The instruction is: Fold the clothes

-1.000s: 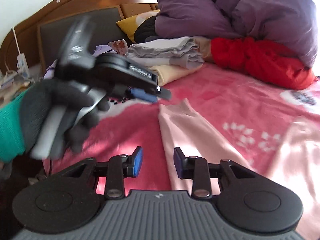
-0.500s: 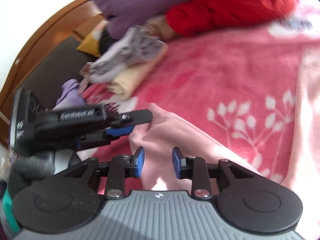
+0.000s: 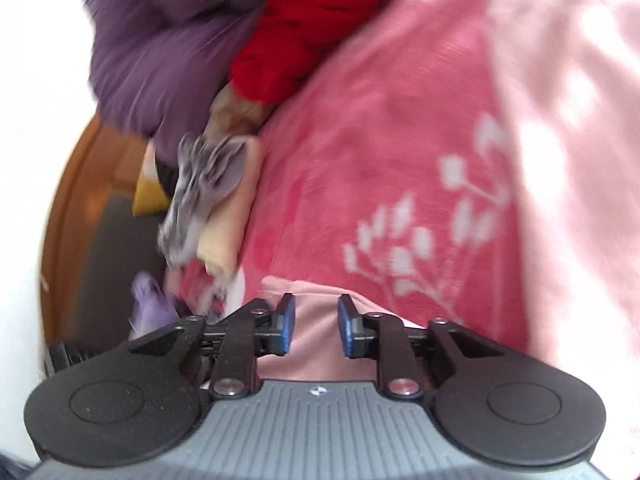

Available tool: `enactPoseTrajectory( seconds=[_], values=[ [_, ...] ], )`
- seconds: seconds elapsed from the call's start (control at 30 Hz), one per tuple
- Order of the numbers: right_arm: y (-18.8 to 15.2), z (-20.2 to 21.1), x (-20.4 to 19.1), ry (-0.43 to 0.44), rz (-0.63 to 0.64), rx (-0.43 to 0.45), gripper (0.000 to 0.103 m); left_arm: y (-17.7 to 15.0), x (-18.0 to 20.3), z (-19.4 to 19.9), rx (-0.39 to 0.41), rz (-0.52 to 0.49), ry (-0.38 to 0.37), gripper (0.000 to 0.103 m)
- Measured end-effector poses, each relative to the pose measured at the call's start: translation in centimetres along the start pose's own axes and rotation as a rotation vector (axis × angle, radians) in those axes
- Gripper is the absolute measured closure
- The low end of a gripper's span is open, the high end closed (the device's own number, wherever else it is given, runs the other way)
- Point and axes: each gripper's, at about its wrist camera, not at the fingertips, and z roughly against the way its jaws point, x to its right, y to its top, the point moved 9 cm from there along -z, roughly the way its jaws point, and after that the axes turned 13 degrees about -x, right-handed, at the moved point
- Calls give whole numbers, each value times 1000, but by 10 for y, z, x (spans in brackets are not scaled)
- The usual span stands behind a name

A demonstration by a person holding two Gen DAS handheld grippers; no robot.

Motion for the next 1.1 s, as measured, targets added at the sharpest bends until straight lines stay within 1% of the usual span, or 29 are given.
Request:
enactPoseTrajectory(
  seconds=[0.07, 0.1, 0.13, 0.17, 0.2, 0.23, 0.27, 0.3, 0.33, 0.37, 0.4, 0.47, 0.5, 0.53, 0.57, 0.6, 0.67, 0.73, 0.77, 0.83, 0.9, 0.93, 0.97, 1.0, 1.1],
  values=[
    [-1, -1, -3, -22, 19, -7, 81, 9, 0, 20, 87, 7, -41, 78],
    [-1, -2, -5, -35, 33, -8, 81, 12, 1, 29, 116, 8, -67, 78],
    [-1, -1, -5, -37, 32, -5, 81, 10, 5, 29, 98, -2, -111, 78],
    [0, 0, -4, -27, 17, 1, 81, 5, 10, 25, 61, -23, -153, 76],
    [2, 0, -3, -11, -6, 12, 81, -2, 17, 20, 9, -59, -181, 70],
    [3, 0, -1, 9, -34, 24, 81, -10, 23, 14, -42, -104, -183, 67],
    [4, 2, 1, 30, -63, 36, 80, -17, 29, 6, -90, -148, -169, 60],
    [6, 2, 3, 43, -83, 45, 80, -23, 34, -3, -134, -189, -144, 59],
    [5, 3, 3, 44, -83, 46, 80, -26, 34, -11, -153, -218, -78, 58],
    [4, 2, 1, 33, -69, 42, 80, -24, 27, -18, -141, -234, 35, 73],
    [3, 1, 0, 22, -54, 38, 80, -18, 19, -20, -109, -225, 118, 88],
    [2, 1, -3, -3, -22, 36, 80, -2, 2, -14, -28, -135, 176, 88],
    [2, 1, -4, -14, -8, 38, 80, 5, -4, -6, 19, -83, 169, 88],
    [3, 1, -6, -22, 0, 42, 80, 10, -7, 3, 64, -59, 171, 85],
    [3, 3, -7, -29, 10, 48, 80, 13, -10, 11, 83, -57, 161, 85],
    [2, 5, -9, -38, 24, 55, 80, 13, -8, 16, 91, -57, 115, 85],
    [0, 10, -13, -63, 67, 64, 77, 12, -1, 23, 81, -67, 4, 85],
    [-4, 15, -18, -86, 111, 83, 77, 5, 14, 19, 31, -115, -77, 84],
    [-7, 18, -21, -89, 130, 89, 77, 1, 21, 11, -6, -129, -98, 84],
    [-16, 22, -28, -96, 176, 90, 77, -5, 30, -7, -71, -153, -99, 84],
    [-25, 19, -31, -151, 234, 67, 77, -6, 30, -28, -105, -145, -32, 84],
    [-30, 17, -33, -178, 263, 55, 77, -5, 28, -36, -110, -116, 3, 83],
    [-34, 15, -34, -206, 292, 44, 77, -3, 24, -39, -103, -75, 16, 81],
    [-39, 14, -36, -233, 321, 32, 77, 0, 22, -40, -88, -36, 8, 81],
    [-53, 10, -39, -322, 418, 0, 78, 8, 17, -42, -50, 13, 16, 82]
  ],
)
